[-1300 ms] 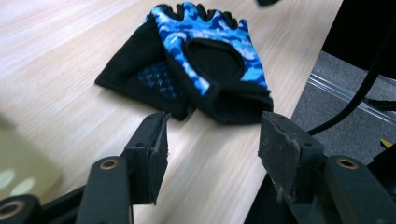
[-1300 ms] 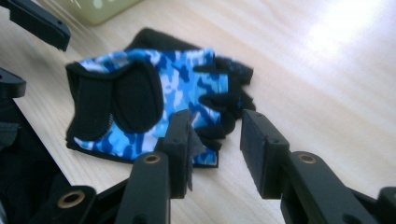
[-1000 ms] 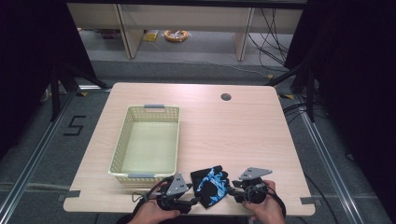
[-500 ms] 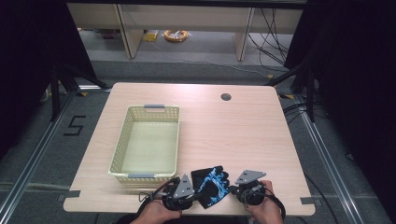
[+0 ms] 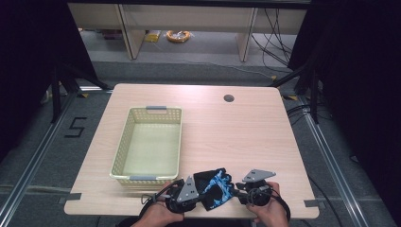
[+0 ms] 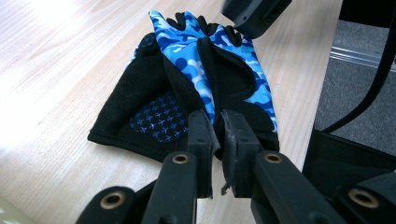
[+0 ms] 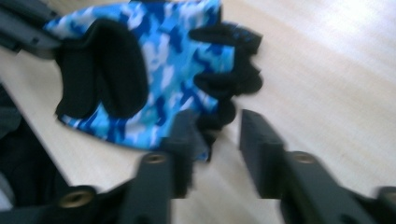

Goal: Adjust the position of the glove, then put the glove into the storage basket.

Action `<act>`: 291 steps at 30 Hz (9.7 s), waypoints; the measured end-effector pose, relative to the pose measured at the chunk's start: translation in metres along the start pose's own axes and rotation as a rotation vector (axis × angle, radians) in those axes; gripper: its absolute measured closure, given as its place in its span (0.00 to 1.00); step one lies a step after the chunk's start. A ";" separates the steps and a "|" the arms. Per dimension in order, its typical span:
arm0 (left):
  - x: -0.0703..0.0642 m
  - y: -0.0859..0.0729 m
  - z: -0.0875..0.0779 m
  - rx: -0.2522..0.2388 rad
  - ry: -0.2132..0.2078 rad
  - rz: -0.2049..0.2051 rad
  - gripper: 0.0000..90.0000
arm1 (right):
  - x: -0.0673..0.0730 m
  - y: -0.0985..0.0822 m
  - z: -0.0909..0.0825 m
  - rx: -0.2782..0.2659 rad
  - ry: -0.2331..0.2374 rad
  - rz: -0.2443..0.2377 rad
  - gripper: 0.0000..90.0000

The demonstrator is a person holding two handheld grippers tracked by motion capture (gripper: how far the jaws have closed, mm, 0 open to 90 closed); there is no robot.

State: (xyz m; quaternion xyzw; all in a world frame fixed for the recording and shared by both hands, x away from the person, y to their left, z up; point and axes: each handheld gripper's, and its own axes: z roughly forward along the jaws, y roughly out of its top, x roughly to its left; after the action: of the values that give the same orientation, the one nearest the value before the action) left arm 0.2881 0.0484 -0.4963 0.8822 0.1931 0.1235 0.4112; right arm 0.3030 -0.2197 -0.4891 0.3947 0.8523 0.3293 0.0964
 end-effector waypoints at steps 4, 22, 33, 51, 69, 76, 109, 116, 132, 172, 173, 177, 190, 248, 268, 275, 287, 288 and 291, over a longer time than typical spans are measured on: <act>-0.001 0.001 -0.001 0.000 -0.006 0.009 0.91 | -0.005 0.008 0.010 -0.036 0.037 0.009 0.59; 0.004 0.012 -0.010 -0.041 -0.022 -0.031 0.92 | -0.004 0.015 -0.009 -0.075 0.068 -0.051 1.00; 0.036 0.044 -0.025 0.003 -0.038 -0.065 0.92 | -0.002 0.030 -0.021 -0.135 0.095 -0.045 1.00; 0.043 0.037 0.007 0.147 0.068 -0.022 0.82 | -0.001 0.017 0.008 -0.019 0.104 0.027 1.00; 0.014 0.027 -0.026 0.076 0.054 -0.108 0.49 | -0.004 0.012 0.013 0.008 0.023 0.018 0.97; 0.015 0.013 -0.030 0.057 0.022 -0.180 0.46 | -0.010 0.017 0.004 -0.056 -0.035 0.033 0.70; 0.022 -0.018 -0.028 0.080 -0.039 -0.387 0.36 | -0.006 0.031 0.041 0.031 0.021 0.039 0.85; 0.021 -0.020 -0.022 0.078 -0.071 -0.409 0.41 | -0.007 0.027 0.040 0.001 0.032 0.060 0.86; 0.025 -0.010 0.004 0.089 -0.134 -0.472 0.53 | -0.011 0.024 0.041 -0.031 0.053 0.035 0.86; 0.028 -0.007 0.010 -0.040 -0.146 -0.487 0.96 | -0.009 0.024 0.015 -0.121 0.148 0.087 0.89; 0.028 -0.007 0.010 -0.040 -0.146 -0.487 0.96 | -0.009 0.024 0.015 -0.121 0.148 0.087 0.89; 0.031 -0.003 0.000 -0.062 -0.152 -0.484 0.96 | -0.007 0.029 0.004 -0.160 0.185 0.081 0.89; 0.044 0.022 -0.054 -0.150 -0.117 -0.440 0.96 | 0.014 0.064 -0.032 -0.279 0.232 0.028 0.89; 0.173 -0.067 -0.165 0.080 0.160 -0.579 0.90 | 0.105 0.202 0.111 -0.143 0.414 0.060 0.89; 0.170 -0.049 -0.151 0.097 0.213 -0.561 0.64 | 0.085 0.179 0.119 -0.067 0.324 0.108 0.89; 0.168 -0.050 -0.155 0.127 0.191 -0.548 0.56 | 0.085 0.178 0.122 -0.046 0.303 0.105 0.89; 0.169 -0.055 -0.159 0.108 0.203 -0.558 0.54 | 0.086 0.177 0.123 -0.027 0.303 0.096 0.89; 0.167 -0.054 -0.160 0.126 0.196 -0.559 0.54 | 0.087 0.177 0.124 -0.022 0.307 0.092 0.89; 0.164 -0.055 -0.157 0.105 0.198 -0.573 0.53 | 0.087 0.177 0.124 -0.022 0.304 0.079 0.88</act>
State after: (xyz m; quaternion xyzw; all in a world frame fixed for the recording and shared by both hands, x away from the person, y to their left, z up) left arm 0.3629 0.2600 -0.4297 0.7955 0.4793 0.0776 0.3626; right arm 0.4048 -0.0116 -0.4628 0.3726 0.8371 0.3983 -0.0424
